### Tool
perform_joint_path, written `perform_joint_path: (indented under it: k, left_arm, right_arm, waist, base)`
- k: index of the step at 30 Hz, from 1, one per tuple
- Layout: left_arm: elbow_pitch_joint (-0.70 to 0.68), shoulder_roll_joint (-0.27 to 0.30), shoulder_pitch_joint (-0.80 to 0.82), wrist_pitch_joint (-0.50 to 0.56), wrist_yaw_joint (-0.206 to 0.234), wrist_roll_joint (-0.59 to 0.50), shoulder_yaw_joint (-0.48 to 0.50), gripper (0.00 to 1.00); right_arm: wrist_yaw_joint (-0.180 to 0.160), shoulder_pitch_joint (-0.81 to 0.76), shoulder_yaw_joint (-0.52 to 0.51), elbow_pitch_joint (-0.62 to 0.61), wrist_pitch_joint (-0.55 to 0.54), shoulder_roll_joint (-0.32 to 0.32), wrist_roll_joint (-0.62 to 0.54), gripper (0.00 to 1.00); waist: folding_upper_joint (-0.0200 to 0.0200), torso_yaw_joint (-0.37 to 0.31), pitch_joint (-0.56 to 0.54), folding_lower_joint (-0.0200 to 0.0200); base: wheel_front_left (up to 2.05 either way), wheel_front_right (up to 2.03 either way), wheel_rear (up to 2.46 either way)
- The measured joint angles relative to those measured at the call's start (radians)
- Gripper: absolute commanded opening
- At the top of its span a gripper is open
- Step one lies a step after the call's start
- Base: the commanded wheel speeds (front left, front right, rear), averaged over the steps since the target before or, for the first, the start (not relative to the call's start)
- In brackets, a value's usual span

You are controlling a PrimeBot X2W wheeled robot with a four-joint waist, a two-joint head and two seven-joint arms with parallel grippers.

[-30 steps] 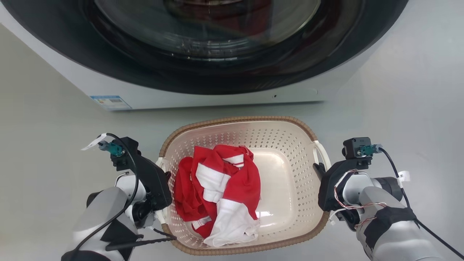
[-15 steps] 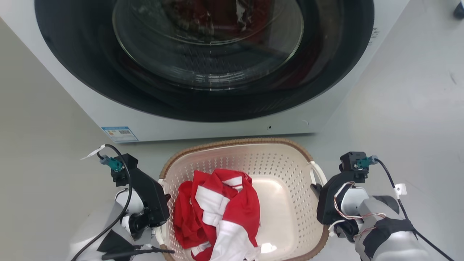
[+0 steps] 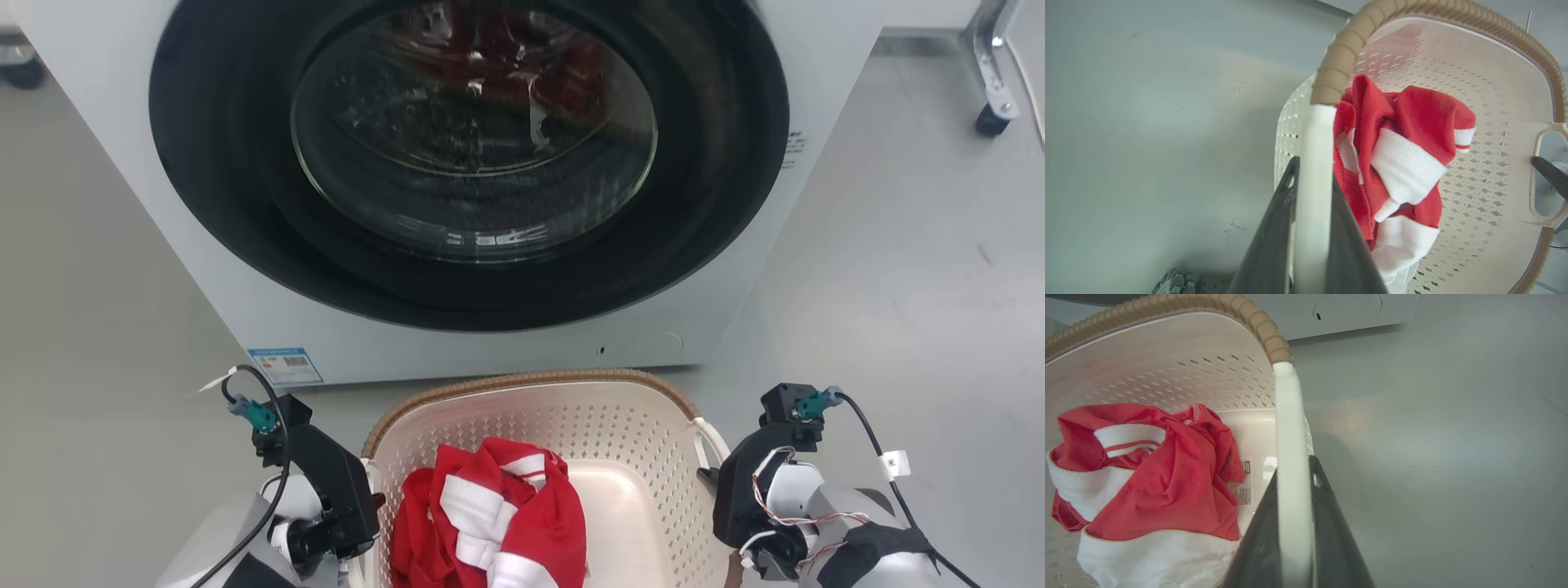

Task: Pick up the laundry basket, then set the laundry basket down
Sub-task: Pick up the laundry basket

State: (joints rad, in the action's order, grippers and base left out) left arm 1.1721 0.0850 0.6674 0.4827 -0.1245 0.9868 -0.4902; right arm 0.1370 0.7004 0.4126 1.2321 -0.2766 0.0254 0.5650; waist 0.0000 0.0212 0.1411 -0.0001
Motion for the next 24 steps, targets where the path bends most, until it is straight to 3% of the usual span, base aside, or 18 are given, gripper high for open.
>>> perform_joint_path:
  k: [24]
  left_arm:
    - [0.008,0.012,-0.061,0.033,0.000,0.024,-0.015,0.00]
  right_arm:
    - [0.000,-0.075,0.041,-0.030,-0.058,-0.001,0.094,0.00]
  waist:
    - [0.0000,-0.011,-0.148,0.0000]
  base:
    - [0.00,0.00,0.00]
